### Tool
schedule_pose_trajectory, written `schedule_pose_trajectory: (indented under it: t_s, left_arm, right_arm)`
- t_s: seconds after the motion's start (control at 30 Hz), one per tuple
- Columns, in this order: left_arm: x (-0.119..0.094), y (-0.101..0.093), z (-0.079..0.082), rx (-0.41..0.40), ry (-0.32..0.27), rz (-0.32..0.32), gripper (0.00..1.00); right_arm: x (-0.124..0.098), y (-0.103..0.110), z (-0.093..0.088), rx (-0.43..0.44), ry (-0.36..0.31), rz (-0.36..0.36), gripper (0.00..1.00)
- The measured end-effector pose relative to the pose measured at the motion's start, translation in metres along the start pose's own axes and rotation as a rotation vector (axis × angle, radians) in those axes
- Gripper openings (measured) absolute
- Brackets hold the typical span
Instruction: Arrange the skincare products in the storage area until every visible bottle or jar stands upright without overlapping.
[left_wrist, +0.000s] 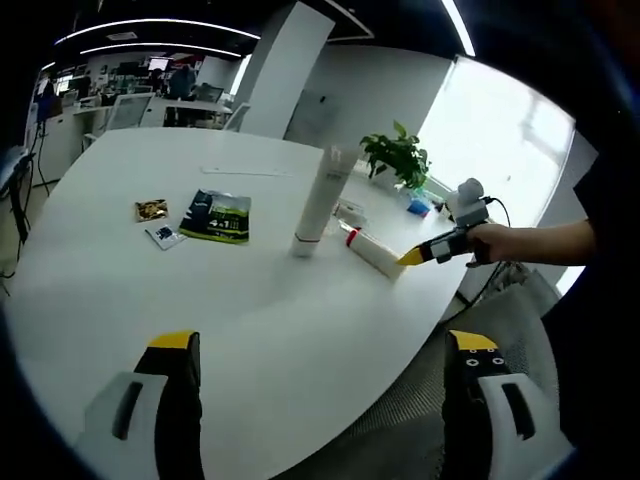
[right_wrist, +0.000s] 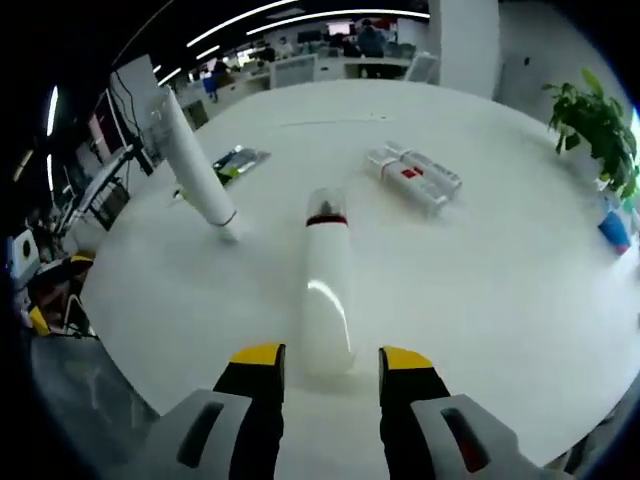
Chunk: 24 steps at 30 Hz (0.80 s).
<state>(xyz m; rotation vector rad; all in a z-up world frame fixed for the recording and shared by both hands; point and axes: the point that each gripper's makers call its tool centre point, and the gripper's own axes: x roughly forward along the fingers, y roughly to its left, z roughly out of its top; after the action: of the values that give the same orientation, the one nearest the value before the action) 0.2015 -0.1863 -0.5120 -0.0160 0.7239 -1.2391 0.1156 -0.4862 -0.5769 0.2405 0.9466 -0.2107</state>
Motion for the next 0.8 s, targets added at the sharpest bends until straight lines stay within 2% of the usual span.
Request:
schedule_pose_trajectory:
  t_s: [0.1,0.27,0.3,0.4,0.53,0.8]
  left_arm:
    - [0.0,-0.001,0.001,0.001,-0.004,0.001,0.94]
    - [0.001,-0.003,0.001,0.003,-0.005,-0.005,0.93]
    - [0.002,-0.004,0.001,0.004,-0.007,-0.006,0.93]
    - [0.002,-0.006,0.002,0.006,-0.01,-0.009,0.93]
    - [0.003,-0.007,0.002,0.008,-0.012,-0.012,0.93]
    - [0.001,-0.005,0.003,-0.005,-0.026,-0.008,0.92]
  right_arm:
    - [-0.012,0.008,0.013,0.014,-0.02,0.016,0.34]
    - [-0.017,0.013,0.03,0.002,-0.041,0.022,0.42]
    - [-0.019,0.016,0.035,0.004,-0.042,0.032,0.46]
    - [-0.022,0.022,0.049,-0.019,-0.055,0.034,0.47]
    - [-0.013,0.015,0.066,-0.034,-0.052,0.038,0.48]
    - [-0.003,0.025,0.087,-0.097,-0.003,0.062,0.5]
